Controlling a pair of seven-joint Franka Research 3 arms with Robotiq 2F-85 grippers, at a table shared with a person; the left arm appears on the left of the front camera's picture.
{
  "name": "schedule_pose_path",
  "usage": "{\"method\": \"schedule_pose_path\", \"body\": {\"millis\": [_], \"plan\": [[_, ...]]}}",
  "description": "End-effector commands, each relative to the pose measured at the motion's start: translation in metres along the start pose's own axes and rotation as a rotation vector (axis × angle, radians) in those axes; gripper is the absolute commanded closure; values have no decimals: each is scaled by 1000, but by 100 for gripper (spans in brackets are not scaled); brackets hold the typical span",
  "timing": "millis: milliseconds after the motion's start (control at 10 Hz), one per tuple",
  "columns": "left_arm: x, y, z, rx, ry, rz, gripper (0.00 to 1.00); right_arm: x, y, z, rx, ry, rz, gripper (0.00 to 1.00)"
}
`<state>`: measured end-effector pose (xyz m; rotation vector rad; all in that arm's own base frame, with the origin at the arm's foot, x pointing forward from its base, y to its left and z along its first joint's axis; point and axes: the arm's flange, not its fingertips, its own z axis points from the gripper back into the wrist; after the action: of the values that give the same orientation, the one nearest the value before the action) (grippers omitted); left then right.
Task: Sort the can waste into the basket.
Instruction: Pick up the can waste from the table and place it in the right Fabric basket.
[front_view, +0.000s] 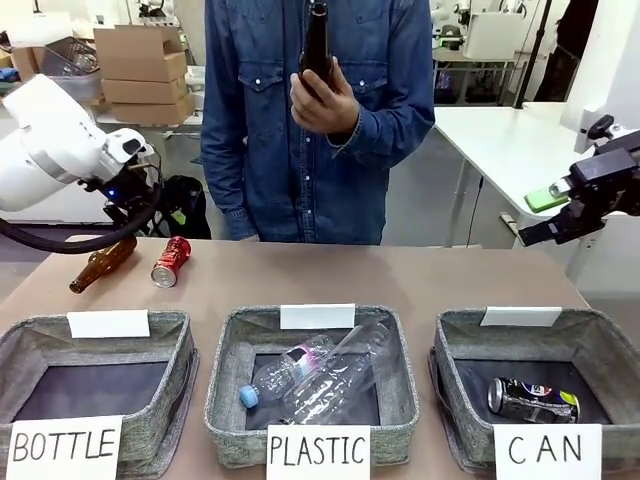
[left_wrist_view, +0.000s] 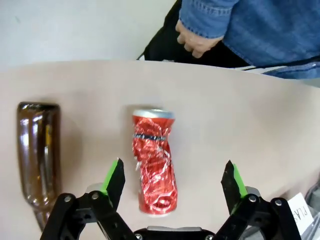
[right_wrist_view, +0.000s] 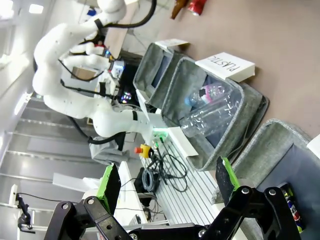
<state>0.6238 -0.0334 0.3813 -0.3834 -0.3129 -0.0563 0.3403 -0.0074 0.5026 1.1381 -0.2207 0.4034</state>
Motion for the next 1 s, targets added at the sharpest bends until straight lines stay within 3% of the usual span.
{"method": "schedule_pose_path", "body": {"millis": [0, 100, 300, 500, 600, 800, 900], "plan": [[14, 5, -3, -2, 27, 31, 0, 0, 0, 2, -2, 8, 19, 0], [11, 8, -6, -24, 41, 25, 0, 0, 0, 2, -2, 8, 19, 0], [-7, 12, 31, -94, 18, 17, 0, 0, 0, 2, -2, 8, 19, 0], [-69, 17, 110, -294, 117, -118, 0, 0, 0, 2, -2, 8, 19, 0], [-112, 27, 147, -327, 100, -160, 0, 0, 0, 2, -2, 8, 19, 0], [-172, 37, 172, -422, 94, -289, 0, 0, 0, 2, -2, 8, 19, 0], [-184, 40, 171, -436, 91, -323, 0, 0, 0, 2, -2, 8, 19, 0]]}}
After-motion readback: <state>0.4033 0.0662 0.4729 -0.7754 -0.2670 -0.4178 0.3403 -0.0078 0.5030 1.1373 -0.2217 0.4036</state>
